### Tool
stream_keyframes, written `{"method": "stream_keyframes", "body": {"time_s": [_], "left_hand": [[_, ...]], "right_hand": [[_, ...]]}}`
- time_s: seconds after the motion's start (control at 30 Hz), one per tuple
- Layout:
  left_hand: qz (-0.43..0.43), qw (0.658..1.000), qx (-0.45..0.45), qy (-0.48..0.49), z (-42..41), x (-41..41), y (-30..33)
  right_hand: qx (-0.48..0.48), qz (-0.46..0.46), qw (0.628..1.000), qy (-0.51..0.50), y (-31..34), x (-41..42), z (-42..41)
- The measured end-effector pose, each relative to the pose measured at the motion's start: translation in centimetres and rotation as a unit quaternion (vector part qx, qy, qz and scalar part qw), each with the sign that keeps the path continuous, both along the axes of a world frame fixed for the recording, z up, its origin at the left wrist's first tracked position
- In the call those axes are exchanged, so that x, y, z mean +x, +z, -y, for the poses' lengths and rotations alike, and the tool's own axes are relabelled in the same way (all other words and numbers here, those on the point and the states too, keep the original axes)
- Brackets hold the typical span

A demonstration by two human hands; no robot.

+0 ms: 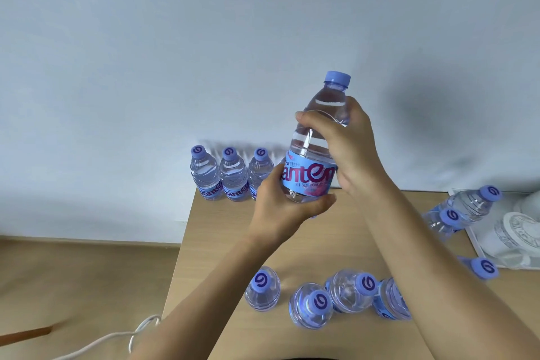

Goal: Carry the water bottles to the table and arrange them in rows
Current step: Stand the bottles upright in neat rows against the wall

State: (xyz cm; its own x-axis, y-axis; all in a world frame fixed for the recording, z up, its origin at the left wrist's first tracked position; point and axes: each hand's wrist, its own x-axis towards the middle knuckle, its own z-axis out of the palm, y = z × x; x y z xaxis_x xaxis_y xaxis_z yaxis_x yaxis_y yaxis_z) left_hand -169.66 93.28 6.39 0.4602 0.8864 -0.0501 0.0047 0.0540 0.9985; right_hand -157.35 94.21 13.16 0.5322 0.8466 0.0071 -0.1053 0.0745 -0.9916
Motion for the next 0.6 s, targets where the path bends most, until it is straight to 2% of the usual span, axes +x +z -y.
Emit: {"method": "stream_keyframes", "body": {"time_s": [0.37, 0.47, 0.6], "left_hand": [[0.104, 0.983, -0.093, -0.12, -0.9, -0.8, 0.2], [0.086, 0.982, -0.096, -0.138, -1.3, -1.0, 0.2], [0.052, 0.992, -0.07, -0.089, -1.0, -0.9, 0.2]], "right_hand": [[0.054, -0.041, 0.992, 0.108, 1.2, 1.1, 0.1], [0.073, -0.023, 0.986, 0.148, 1.1, 1.3, 0.1], [0.057, 0.005, 0.986, 0.157, 1.0, 1.5, 0.0]]}}
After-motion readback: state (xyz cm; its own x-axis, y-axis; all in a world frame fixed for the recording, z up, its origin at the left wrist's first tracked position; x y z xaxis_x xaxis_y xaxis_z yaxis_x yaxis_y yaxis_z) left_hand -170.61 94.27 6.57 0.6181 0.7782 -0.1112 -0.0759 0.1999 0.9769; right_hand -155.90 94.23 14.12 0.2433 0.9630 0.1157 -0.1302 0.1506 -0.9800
